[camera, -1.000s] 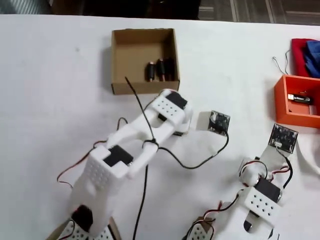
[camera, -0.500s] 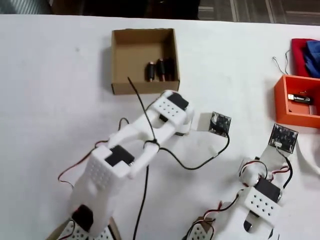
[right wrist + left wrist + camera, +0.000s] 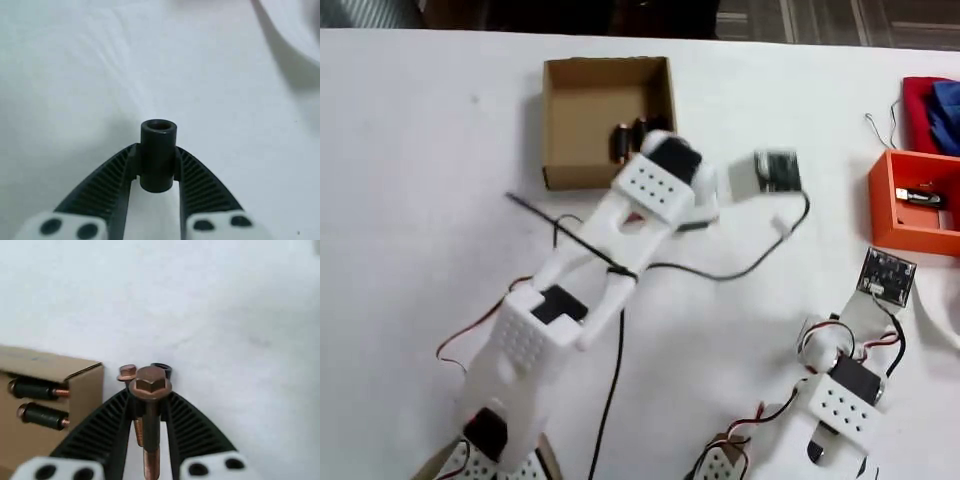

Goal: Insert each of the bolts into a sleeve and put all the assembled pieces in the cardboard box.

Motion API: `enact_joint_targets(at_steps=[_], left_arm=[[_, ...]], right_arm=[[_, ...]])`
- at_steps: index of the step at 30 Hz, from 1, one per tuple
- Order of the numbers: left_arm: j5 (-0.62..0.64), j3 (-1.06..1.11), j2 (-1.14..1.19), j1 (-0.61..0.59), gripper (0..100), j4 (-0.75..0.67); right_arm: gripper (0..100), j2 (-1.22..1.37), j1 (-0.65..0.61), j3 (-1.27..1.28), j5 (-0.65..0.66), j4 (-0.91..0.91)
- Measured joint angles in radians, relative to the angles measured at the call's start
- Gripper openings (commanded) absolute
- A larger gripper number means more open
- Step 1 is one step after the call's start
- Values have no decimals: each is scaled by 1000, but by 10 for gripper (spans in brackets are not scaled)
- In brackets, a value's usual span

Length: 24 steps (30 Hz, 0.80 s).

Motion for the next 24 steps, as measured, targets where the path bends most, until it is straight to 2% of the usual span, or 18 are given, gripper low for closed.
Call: enact_joint_targets(at_steps=[7, 9, 12, 18, 24], left_arm=[[428, -370, 0, -23, 25, 144], [511, -480, 0, -37, 25, 201], [549, -594, 0, -72, 25, 279], [569, -758, 0, -224, 25, 299], [571, -835, -81, -282, 25, 299]], right_arm=[[21, 0, 0, 2, 0, 0], [21, 0, 0, 2, 0, 0], [21, 0, 0, 2, 0, 0], [21, 0, -63, -83, 0, -25], [22, 0, -333, -230, -121, -35]])
